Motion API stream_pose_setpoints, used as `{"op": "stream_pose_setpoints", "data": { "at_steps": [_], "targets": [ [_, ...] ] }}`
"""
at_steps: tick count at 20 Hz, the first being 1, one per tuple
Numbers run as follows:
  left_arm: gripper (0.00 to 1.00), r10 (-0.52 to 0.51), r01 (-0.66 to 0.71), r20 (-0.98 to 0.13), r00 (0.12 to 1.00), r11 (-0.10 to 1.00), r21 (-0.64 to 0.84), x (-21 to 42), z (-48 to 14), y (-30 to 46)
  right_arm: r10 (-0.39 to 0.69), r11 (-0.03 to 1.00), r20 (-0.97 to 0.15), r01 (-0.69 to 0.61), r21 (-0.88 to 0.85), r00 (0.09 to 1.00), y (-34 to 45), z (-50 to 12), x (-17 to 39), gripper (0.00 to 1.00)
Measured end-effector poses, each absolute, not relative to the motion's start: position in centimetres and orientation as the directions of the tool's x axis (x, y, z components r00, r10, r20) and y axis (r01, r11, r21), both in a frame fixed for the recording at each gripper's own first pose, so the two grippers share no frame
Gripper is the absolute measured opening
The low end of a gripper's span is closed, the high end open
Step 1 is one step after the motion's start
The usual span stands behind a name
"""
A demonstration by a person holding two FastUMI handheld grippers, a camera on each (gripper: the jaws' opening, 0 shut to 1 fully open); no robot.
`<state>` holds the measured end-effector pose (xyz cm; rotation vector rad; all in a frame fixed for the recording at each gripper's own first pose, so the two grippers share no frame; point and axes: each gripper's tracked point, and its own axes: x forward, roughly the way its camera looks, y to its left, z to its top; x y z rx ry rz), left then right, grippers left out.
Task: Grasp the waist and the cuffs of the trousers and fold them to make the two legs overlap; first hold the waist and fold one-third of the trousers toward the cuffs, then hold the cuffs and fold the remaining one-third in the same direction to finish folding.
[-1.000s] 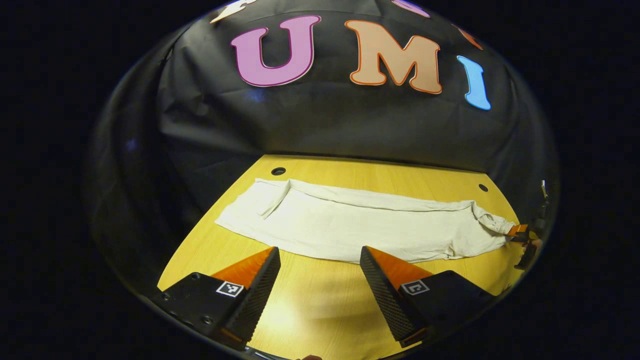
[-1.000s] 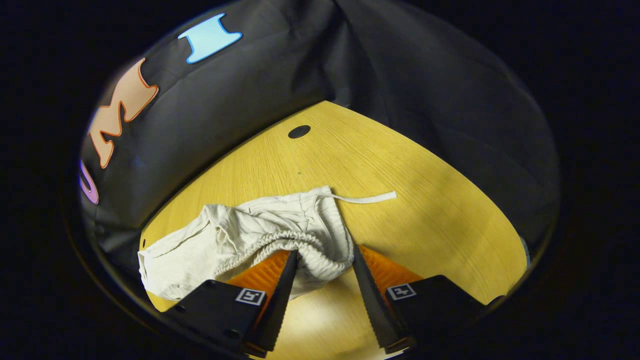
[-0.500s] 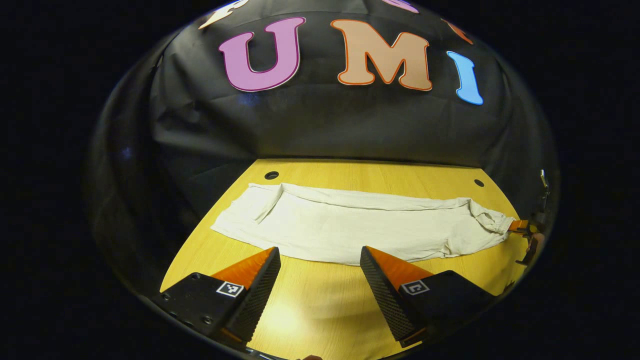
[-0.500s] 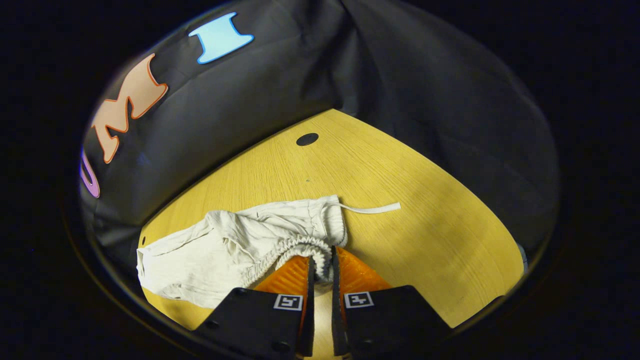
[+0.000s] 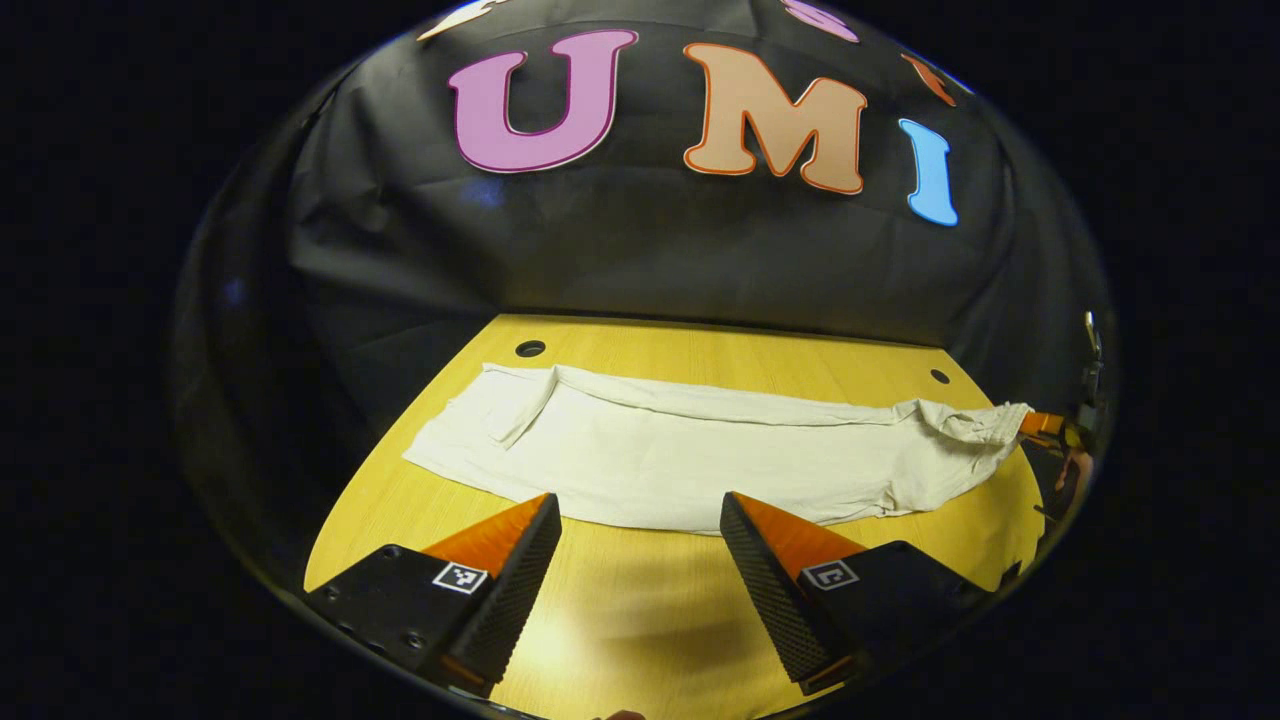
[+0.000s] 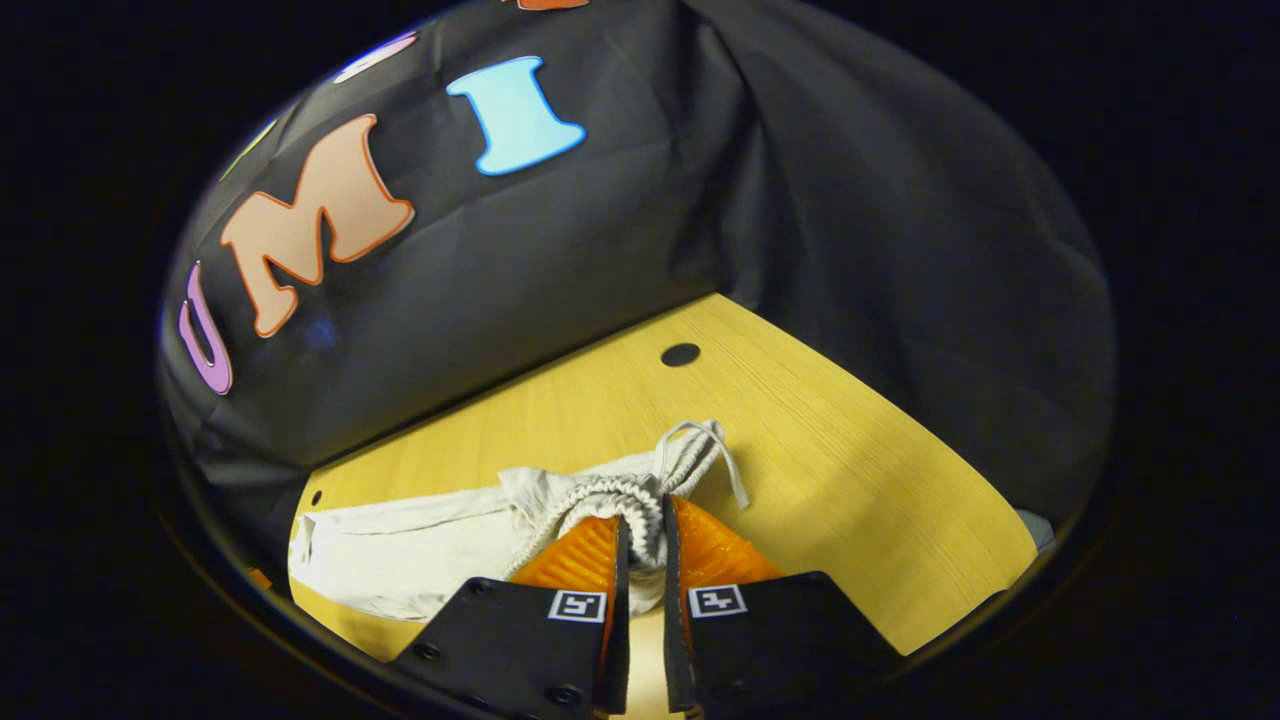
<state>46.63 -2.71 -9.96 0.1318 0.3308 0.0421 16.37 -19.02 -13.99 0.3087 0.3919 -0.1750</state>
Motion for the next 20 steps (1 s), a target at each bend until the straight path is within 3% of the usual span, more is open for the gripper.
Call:
{"op": "stream_pose_setpoints", "data": {
  "at_steps": [6, 11, 16, 20],
  "targets": [
    [0.98, 0.02, 0.007, -0.333, 0.943, 0.997, 0.08, 47.7, -9.6, 1.9, -0.035, 0.963, -0.29, 0.11, 0.246, 0.956, -13.3, -8.3, 12.6, 0.16],
    [0.96, 0.021, 0.003, -0.331, 0.943, 0.998, 0.069, 48.7, -8.8, 6.9, 0.109, 0.983, -0.25, -0.067, 0.171, 0.962, -3.6, -6.2, 12.0, 0.16],
    [0.96, 0.04, -0.027, -0.333, 0.942, 0.999, 0.045, 49.9, -8.7, 11.8, 0.266, 0.964, -0.315, -0.254, 0.079, 0.911, 8.1, -10.4, 13.1, 0.16],
    [0.96, 0.059, -0.049, -0.328, 0.943, 0.998, 0.04, 51.4, -9.1, 14.8, 0.313, 0.942, -0.416, -0.333, 0.026, 0.854, 13.3, -16.5, 13.6, 0.16]
  ]
}}
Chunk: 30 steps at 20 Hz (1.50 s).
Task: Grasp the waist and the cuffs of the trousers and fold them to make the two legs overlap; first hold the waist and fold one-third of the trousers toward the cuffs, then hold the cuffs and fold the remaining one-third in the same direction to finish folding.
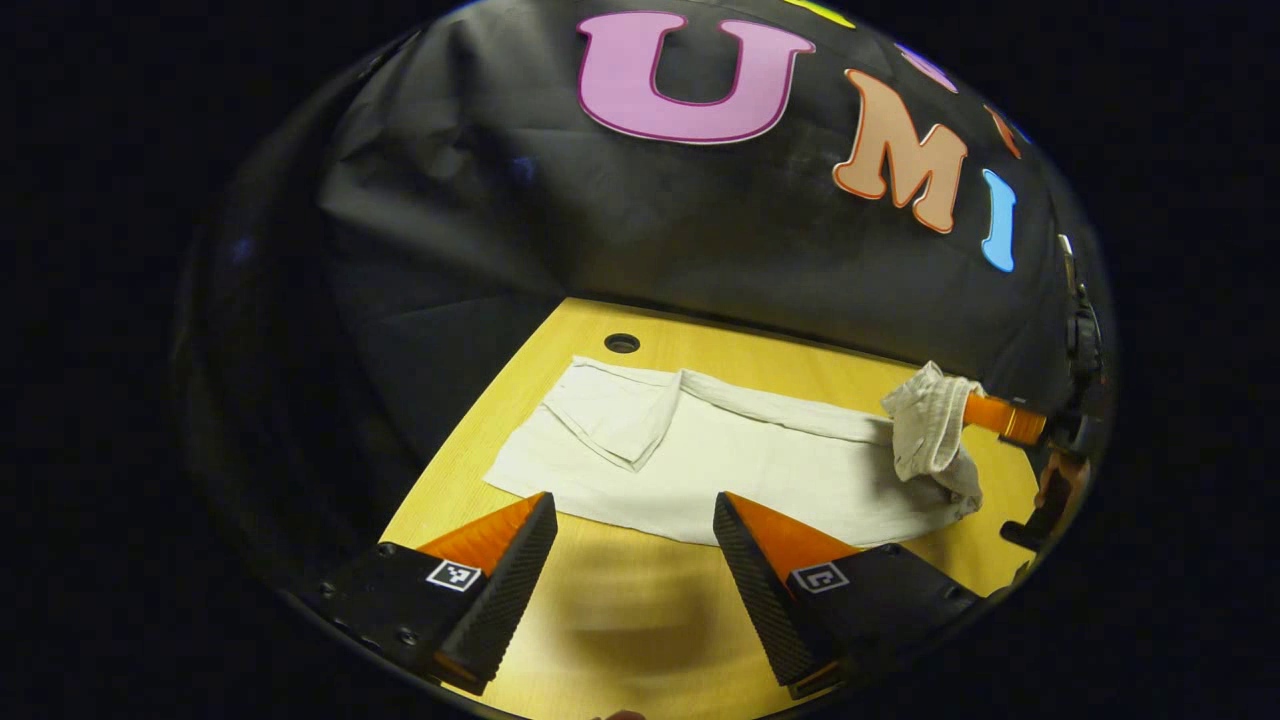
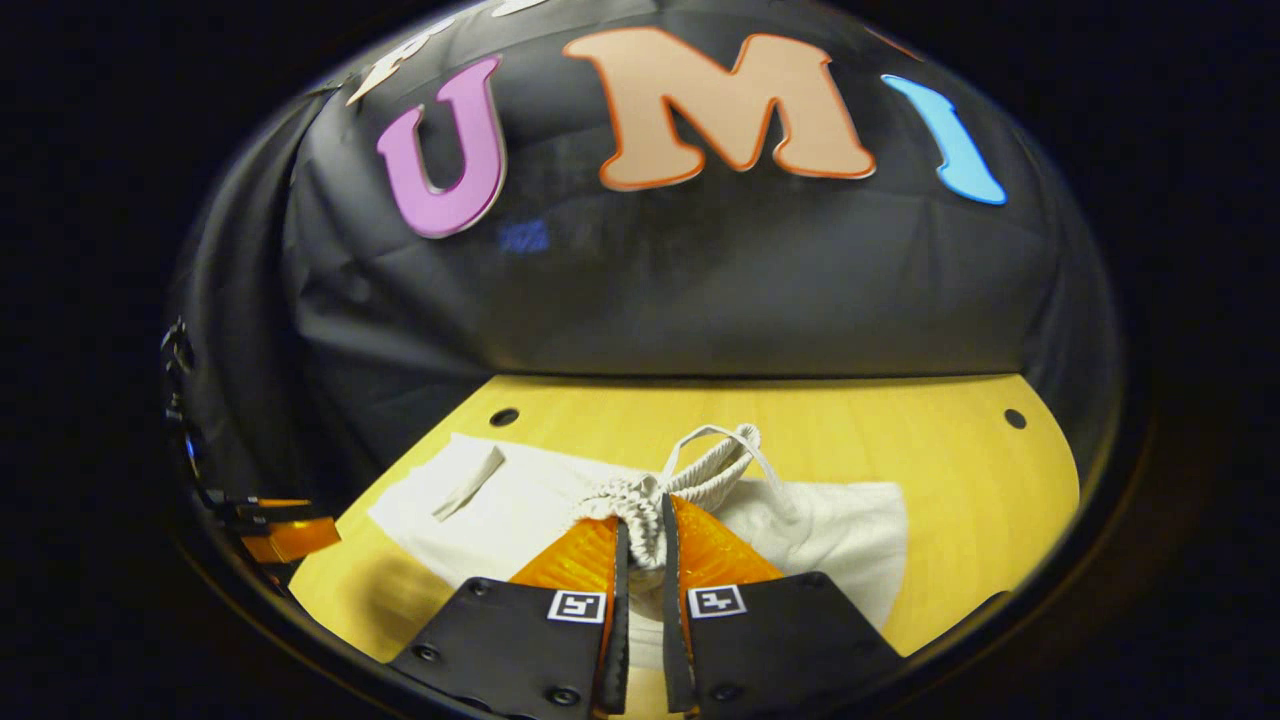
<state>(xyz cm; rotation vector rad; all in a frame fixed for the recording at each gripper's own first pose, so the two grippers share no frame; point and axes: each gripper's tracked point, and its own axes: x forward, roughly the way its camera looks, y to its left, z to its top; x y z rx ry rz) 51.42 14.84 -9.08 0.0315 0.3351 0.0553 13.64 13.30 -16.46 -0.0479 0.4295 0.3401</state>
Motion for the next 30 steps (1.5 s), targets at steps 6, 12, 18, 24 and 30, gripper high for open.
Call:
{"op": "stream_pose_setpoints", "data": {
  "at_steps": [6, 12, 18, 24, 30],
  "targets": [
    [0.96, 0.083, -0.076, -0.329, 0.941, 0.997, 0.034, 53.9, -9.9, 18.9, 0.312, 0.934, -0.512, -0.356, 0.013, 0.8, 12.5, -17.7, 13.7, 0.43],
    [0.96, 0.104, -0.09, -0.371, 0.923, 0.994, 0.054, 56.3, -12.1, 22.7, 0.26, 0.944, -0.523, -0.328, -0.039, 0.812, 10.4, -17.8, 11.5, 0.98],
    [0.96, 0.101, -0.089, -0.395, 0.913, 0.995, 0.047, 59.0, -13.5, 25.2, 0.172, 0.968, -0.517, -0.242, -0.07, 0.838, 6.2, -16.2, 9.7, 0.99],
    [0.96, 0.09, -0.069, -0.435, 0.896, 0.996, 0.065, 60.6, -15.6, 25.1, 0.084, 0.989, -0.506, -0.133, -0.061, 0.858, 1.9, -14.8, 8.4, 0.99],
    [0.92, 0.129, -0.073, -0.462, 0.877, 0.988, 0.137, 60.5, -16.3, 25.5, 0.019, 0.994, -0.475, -0.068, -0.087, 0.88, -1.6, -13.0, 8.1, 0.99]
  ]
}}
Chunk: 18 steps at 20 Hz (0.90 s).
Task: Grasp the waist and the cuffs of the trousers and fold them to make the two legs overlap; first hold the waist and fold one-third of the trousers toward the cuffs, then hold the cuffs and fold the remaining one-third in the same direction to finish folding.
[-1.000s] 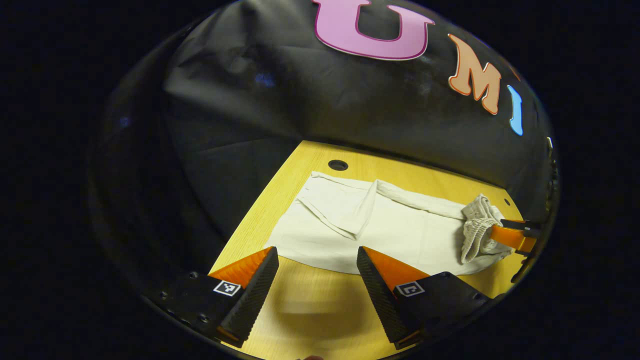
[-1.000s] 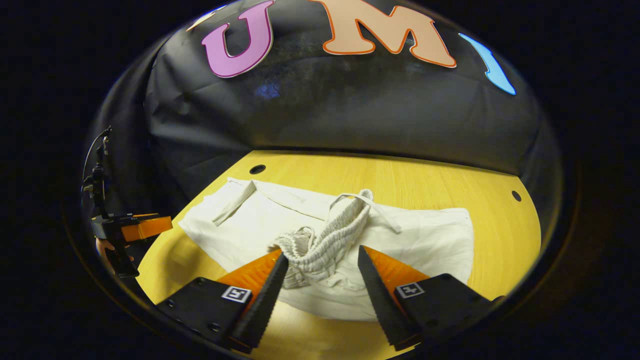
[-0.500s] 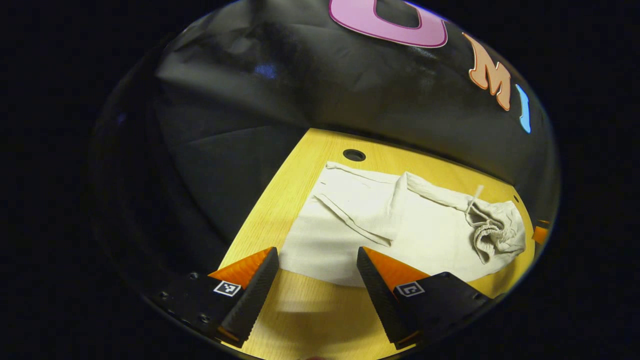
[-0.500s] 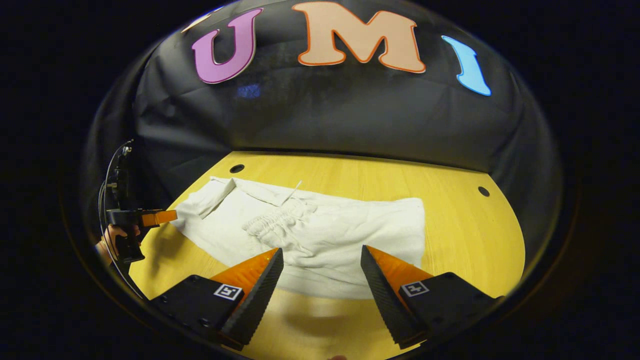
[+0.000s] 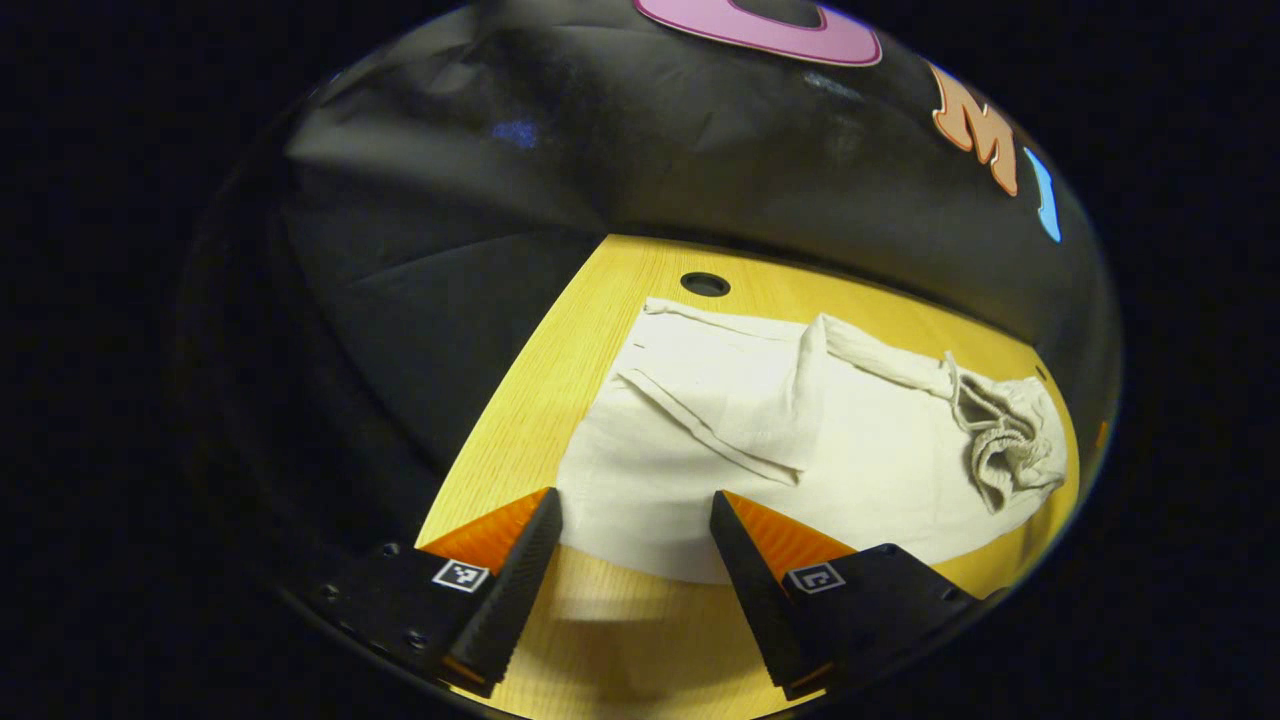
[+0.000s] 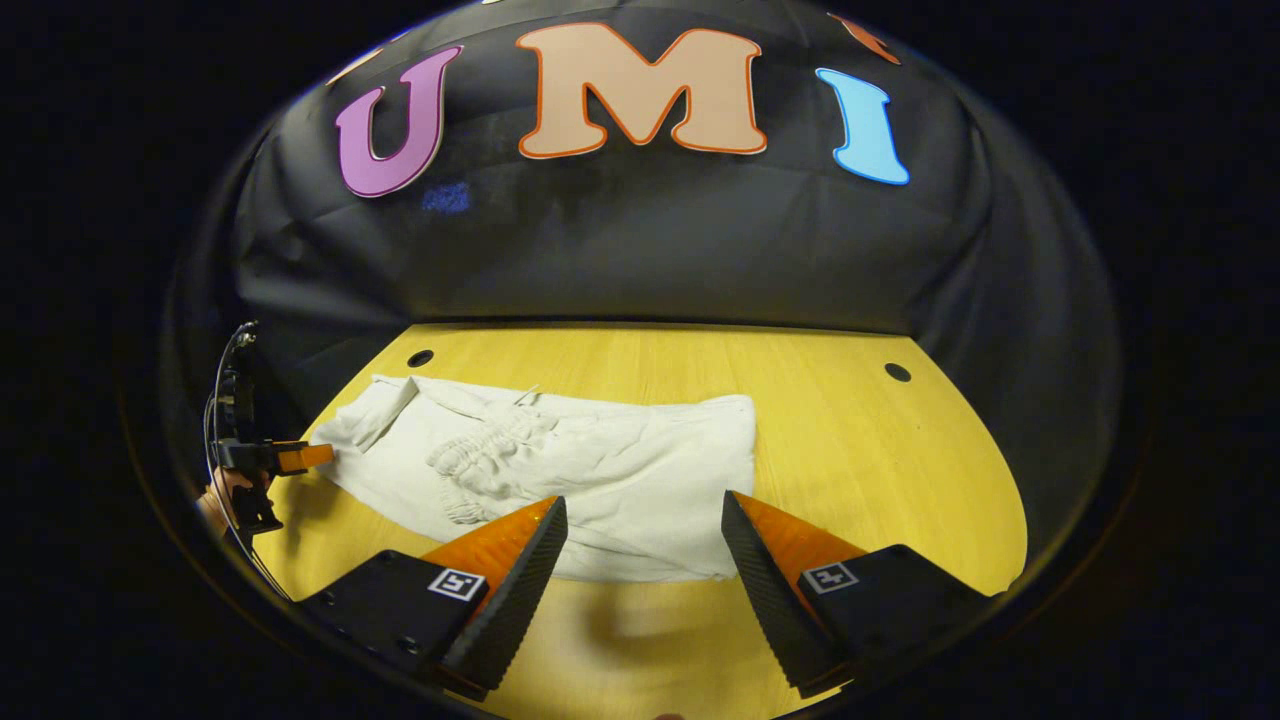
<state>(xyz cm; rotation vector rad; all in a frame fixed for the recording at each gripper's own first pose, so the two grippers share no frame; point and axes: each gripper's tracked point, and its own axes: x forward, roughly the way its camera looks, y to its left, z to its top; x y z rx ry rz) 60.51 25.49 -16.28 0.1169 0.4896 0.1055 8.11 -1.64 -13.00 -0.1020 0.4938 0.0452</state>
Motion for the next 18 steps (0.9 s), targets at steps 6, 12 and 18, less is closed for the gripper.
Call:
{"op": "stream_pose_setpoints", "data": {
  "at_steps": [6, 12, 18],
  "targets": [
    [0.28, 0.079, -0.031, -0.461, 0.884, 0.993, 0.111, 60.7, -15.7, 23.8, -0.01, 0.995, -0.46, -0.036, -0.09, 0.888, -3.8, -11.8, 7.5, 0.99],
    [0.0, 0.06, -0.057, -0.415, 0.908, 0.998, 0.02, 60.8, -15.0, 22.3, -0.02, 0.991, -0.449, -0.042, -0.129, 0.893, -5.0, -11.1, 6.7, 0.97],
    [0.0, 0.021, -0.027, -0.353, 0.936, 1.0, -0.013, 59.7, -11.5, 18.9, 0.008, 0.992, -0.438, -0.062, -0.108, 0.899, -5.2, -10.5, 6.5, 0.98]
  ]
}}
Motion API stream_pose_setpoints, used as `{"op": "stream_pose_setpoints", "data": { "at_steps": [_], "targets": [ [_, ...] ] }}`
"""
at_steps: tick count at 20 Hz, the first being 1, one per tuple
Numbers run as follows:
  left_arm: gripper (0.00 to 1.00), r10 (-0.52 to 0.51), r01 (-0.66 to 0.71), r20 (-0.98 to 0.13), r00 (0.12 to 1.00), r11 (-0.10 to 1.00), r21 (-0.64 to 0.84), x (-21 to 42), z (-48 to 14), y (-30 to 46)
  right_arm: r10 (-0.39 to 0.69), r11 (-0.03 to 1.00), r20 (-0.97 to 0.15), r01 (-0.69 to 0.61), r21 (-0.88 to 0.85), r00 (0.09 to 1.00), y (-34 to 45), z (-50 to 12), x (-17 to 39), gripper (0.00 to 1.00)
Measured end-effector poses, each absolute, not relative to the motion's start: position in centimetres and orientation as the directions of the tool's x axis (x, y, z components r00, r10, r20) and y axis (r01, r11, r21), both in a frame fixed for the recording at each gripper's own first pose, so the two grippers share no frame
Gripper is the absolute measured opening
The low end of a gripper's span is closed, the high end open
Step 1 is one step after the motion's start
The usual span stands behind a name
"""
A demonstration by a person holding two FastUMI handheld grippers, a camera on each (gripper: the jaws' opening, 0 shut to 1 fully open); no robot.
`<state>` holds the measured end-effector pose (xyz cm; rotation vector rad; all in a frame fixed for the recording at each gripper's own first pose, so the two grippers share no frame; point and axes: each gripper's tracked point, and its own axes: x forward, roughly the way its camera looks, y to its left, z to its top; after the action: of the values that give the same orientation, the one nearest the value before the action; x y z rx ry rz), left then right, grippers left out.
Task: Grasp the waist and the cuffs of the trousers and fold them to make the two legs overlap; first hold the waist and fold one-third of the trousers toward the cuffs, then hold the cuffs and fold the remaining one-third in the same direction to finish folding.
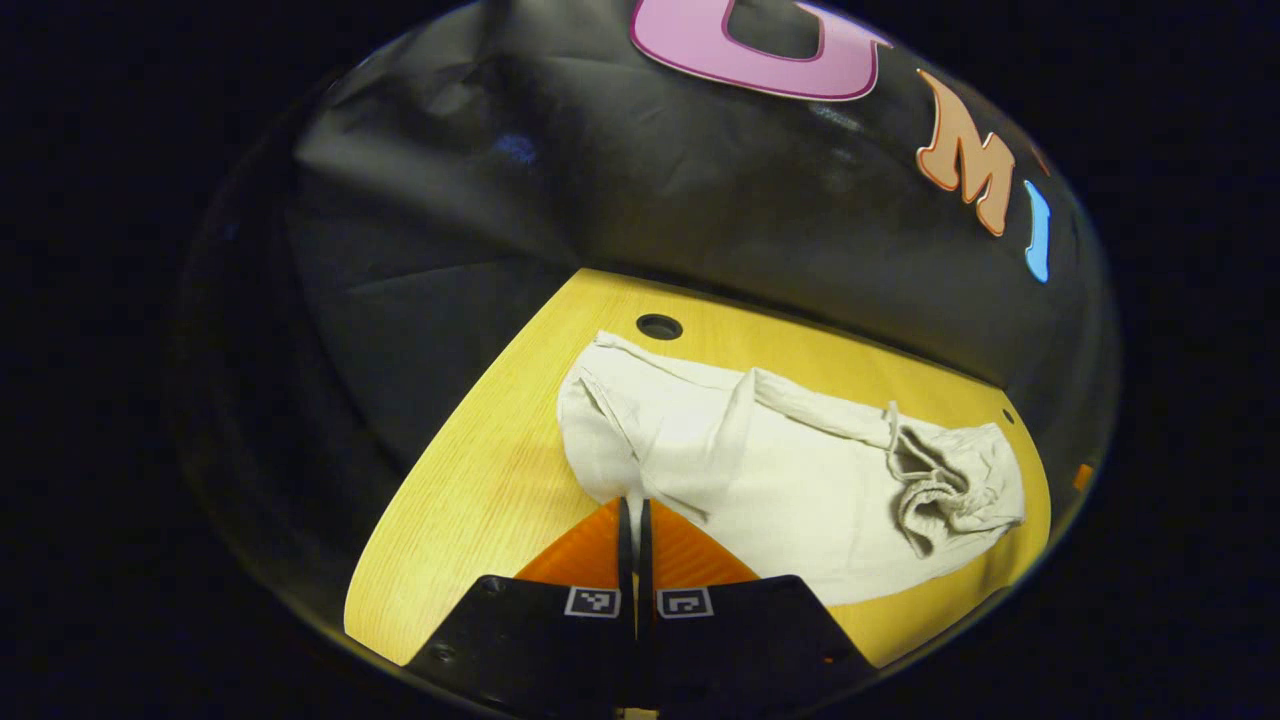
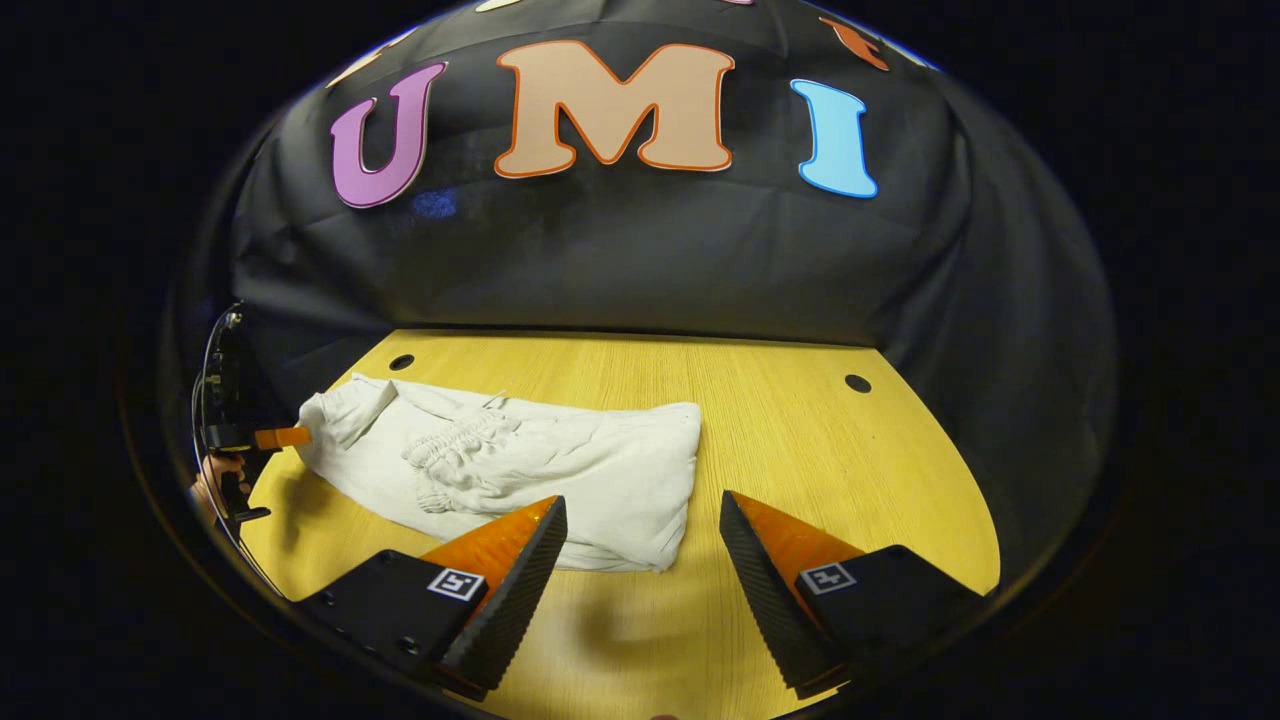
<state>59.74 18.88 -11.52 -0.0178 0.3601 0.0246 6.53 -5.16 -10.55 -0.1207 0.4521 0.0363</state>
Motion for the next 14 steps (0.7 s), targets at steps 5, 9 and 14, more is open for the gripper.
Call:
{"op": "stream_pose_setpoints", "data": {
  "at_steps": [5, 9, 14],
  "targets": [
    [0.0, -0.03, 0.023, -0.281, 0.959, 0.999, -0.03, 58.5, -7.4, 13.0, 0.043, 0.993, -0.437, -0.088, -0.082, 0.898, -6.3, -10.7, 5.8, 0.98],
    [0.0, -0.089, 0.08, -0.252, 0.964, 0.996, -0.045, 58.3, -4.8, 7.0, 0.068, 0.994, -0.439, -0.101, -0.052, 0.896, -7.9, -10.7, 5.5, 0.98],
    [0.0, -0.165, 0.17, -0.201, 0.966, 0.985, 0.007, 58.3, -0.8, -1.4, 0.079, 0.994, -0.431, -0.105, -0.037, 0.899, -11.2, -10.3, 5.5, 0.97]
  ]
}}
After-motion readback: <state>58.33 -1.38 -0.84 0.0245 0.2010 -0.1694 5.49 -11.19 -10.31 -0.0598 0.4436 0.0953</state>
